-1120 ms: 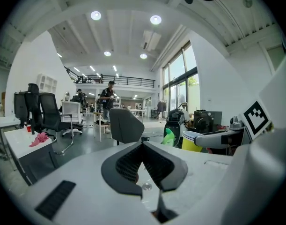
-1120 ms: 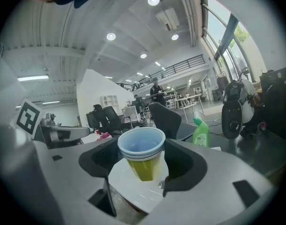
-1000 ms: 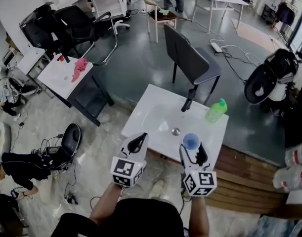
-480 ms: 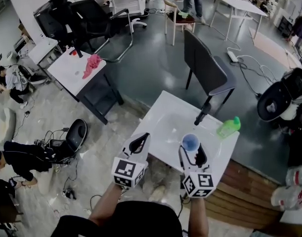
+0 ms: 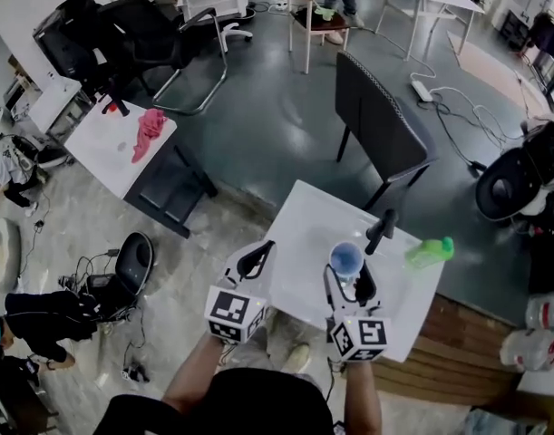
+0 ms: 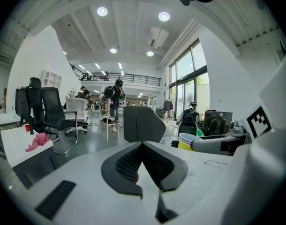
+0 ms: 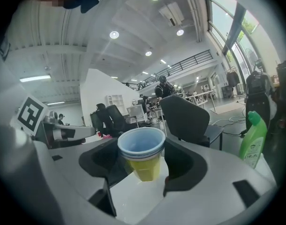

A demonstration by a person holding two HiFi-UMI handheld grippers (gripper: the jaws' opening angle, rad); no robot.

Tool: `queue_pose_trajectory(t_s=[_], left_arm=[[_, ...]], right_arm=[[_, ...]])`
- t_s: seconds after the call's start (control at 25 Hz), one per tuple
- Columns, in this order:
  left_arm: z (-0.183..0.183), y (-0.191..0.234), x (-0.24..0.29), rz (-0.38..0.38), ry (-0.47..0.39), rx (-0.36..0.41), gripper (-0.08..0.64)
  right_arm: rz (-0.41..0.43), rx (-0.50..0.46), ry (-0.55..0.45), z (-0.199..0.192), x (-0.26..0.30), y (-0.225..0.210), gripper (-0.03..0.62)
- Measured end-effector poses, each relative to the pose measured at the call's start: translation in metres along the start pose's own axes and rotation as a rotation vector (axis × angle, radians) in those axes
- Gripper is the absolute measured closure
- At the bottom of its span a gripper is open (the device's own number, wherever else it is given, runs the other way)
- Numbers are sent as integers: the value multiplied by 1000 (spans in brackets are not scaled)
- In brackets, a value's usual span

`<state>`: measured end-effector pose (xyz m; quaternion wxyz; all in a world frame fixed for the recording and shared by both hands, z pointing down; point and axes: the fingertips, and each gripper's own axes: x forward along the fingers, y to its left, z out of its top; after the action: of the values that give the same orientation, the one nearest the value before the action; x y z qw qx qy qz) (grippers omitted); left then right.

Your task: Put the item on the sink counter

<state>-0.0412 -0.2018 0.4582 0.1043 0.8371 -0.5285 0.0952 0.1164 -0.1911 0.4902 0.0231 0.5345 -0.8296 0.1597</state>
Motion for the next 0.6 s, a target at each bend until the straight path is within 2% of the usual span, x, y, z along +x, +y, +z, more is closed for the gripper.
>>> queue_pose_trajectory(t_s=[0.6], left_arm=[[-16,62,102,-130,94,-9,557]], right_arm=[[-144,33,28,-21,103,-32,281]])
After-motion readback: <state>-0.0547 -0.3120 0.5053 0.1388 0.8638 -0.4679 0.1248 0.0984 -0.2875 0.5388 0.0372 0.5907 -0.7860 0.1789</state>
